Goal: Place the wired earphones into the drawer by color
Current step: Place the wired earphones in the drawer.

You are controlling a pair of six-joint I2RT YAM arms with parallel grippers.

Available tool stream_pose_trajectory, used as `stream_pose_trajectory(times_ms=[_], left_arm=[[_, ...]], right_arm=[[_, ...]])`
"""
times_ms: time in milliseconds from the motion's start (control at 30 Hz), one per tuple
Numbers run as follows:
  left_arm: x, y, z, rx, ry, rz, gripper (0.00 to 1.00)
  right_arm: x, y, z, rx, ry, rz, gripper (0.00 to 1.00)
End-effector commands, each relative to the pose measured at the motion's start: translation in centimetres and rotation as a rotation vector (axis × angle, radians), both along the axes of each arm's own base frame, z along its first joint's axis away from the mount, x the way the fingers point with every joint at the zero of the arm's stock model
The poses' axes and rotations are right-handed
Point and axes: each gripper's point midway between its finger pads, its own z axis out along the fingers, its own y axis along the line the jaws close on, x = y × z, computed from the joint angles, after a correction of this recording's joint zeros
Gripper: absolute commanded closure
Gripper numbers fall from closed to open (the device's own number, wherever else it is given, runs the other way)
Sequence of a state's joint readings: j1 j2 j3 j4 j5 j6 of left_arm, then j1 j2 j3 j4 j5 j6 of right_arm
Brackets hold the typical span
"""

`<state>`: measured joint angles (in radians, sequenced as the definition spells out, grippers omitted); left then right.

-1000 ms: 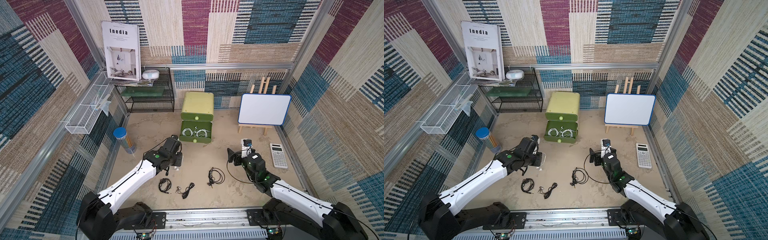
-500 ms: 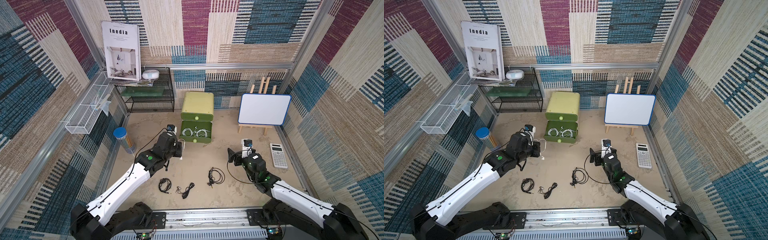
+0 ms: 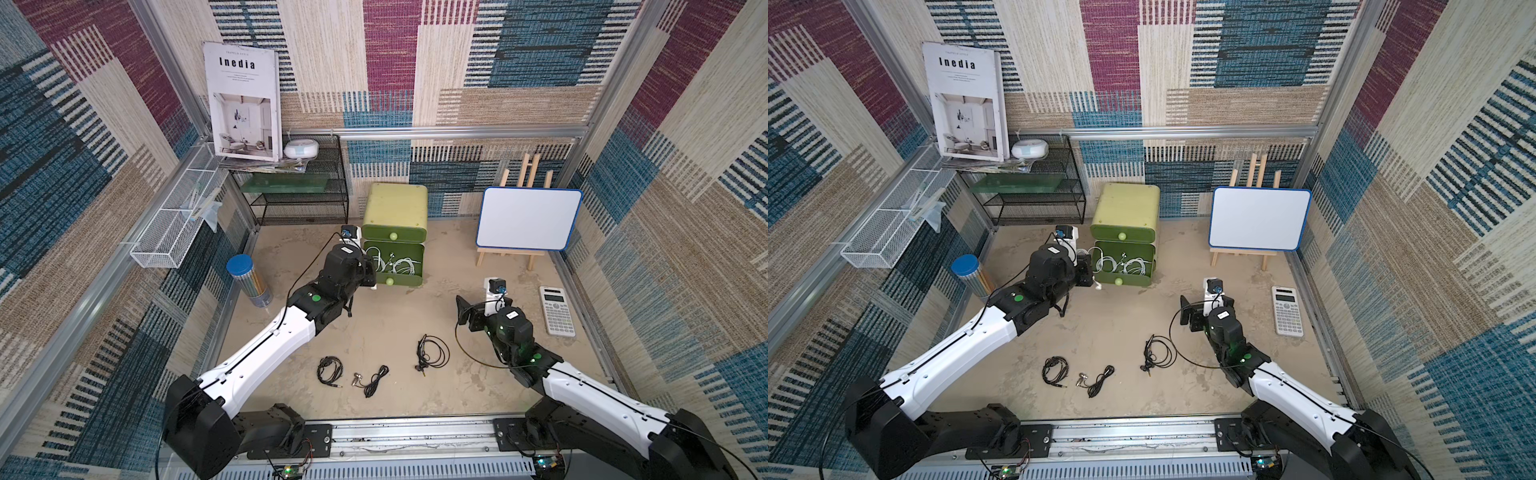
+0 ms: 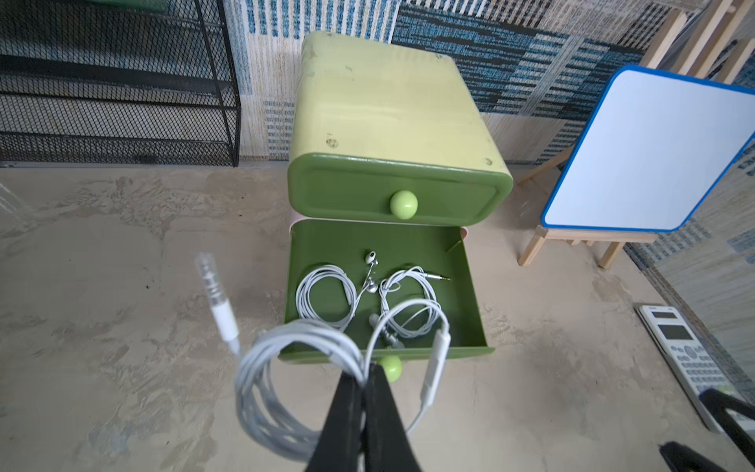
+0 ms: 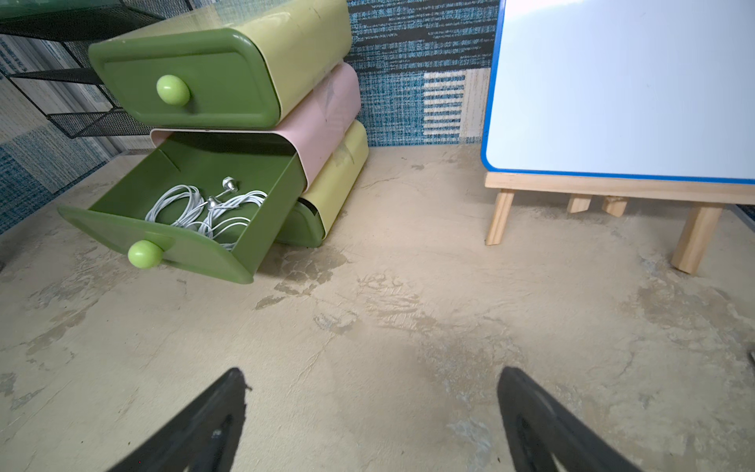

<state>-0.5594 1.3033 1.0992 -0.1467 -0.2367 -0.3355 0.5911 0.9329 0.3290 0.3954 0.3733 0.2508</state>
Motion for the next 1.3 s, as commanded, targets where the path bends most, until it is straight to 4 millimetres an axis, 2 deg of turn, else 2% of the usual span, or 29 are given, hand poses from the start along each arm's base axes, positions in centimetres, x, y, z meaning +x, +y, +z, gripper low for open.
stream_pose_trajectory(times_ms=[0,133,500,700,967,1067,1167,1267], left_arm=[[1.5,-0.6,1.5,-0.011,-0.069,0.001,1.00],[3.1,-1.2,1.3,-0.010,-0.076,0.001,1.00],[6.9,-2.7,-1.7,-0.004,-0.013,-0.016,1.00],[7.8,-3.3,-3.9,-0.006,0.036,-0.028,1.00],[7.8,-3.7,-7.2,-0.010,0.112,-0.033,1.00],[7.8,-3.7,-7.8,-0.014,0.129,-0.034,1.00],[7.7,-3.6,-7.9,-0.017,0.137,-0.034,0.92],[7.6,-3.5,-7.7,-0.022,0.141,-0.035,0.79]], right_arm=[[0.1,-0.1,0.6,0.021,-0.025,-0.010,0.01],[0.2,-0.1,0.6,0.023,-0.025,-0.013,0.01],[0.2,-0.2,0.5,0.021,-0.024,-0.018,0.01],[0.2,-0.2,0.6,0.023,-0.026,-0.017,0.01],[0.1,-0.1,0.7,0.026,-0.029,-0.014,0.01],[0.1,-0.2,0.7,0.028,-0.030,-0.014,0.01],[0.1,-0.1,0.8,0.029,-0.031,-0.012,0.01],[0.1,-0.1,0.8,0.029,-0.031,-0.013,0.01]])
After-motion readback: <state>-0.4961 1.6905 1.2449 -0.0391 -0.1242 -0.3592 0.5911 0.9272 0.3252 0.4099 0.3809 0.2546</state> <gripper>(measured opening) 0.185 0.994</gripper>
